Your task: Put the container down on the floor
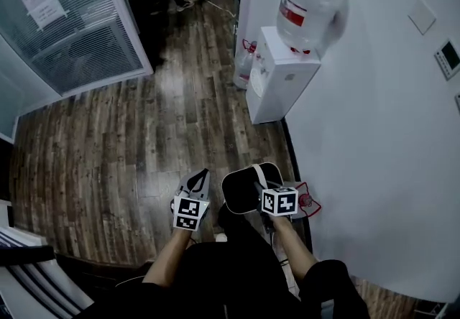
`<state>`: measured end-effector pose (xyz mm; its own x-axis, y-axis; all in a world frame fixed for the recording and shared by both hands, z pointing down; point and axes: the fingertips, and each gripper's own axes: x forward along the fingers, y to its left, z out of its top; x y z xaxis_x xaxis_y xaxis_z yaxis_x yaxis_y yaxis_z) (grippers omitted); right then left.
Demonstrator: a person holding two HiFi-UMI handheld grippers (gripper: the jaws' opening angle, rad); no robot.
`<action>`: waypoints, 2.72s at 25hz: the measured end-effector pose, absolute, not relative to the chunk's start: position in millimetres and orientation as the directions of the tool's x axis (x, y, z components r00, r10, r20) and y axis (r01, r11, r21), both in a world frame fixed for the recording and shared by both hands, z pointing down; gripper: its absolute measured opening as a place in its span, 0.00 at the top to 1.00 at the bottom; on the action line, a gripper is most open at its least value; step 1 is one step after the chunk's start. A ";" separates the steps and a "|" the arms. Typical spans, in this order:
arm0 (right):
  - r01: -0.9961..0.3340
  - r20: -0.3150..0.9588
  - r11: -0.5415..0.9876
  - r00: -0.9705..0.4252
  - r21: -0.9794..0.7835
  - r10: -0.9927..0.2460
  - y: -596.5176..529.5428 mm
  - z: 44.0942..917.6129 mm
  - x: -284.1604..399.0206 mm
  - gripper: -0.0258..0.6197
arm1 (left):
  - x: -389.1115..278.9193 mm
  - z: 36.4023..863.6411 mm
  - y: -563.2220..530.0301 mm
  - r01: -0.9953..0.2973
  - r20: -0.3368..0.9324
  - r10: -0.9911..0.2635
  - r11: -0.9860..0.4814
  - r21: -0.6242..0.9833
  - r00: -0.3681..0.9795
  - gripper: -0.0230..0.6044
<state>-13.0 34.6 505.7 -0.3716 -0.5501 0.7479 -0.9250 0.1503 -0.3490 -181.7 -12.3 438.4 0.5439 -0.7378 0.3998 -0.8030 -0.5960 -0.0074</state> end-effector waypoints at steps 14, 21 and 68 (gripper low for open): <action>-0.922 0.757 0.142 -0.379 -0.361 -0.532 -81.1 507.0 3.4 0.86 | -160.4 431.0 -136.6 -0.810 0.406 -0.740 -0.586 0.002 0.536 0.94; -0.918 0.747 0.149 -0.386 -0.366 -0.542 -126.9 504.2 9.5 0.85 | -153.6 425.8 -182.0 -0.823 0.396 -0.756 -0.569 -0.002 0.521 0.94; -0.692 0.780 -0.598 0.081 -0.404 -0.621 -230.5 543.7 151.7 0.85 | -9.4 456.1 -406.3 -0.413 0.391 -0.355 -0.908 0.072 0.849 0.94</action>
<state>151.7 -230.5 543.7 0.0808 -0.6207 0.7799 -0.6920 -0.5981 -0.4043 -9.4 -406.3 456.1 0.8493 -0.3552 0.3905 -0.4128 -0.9080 0.0718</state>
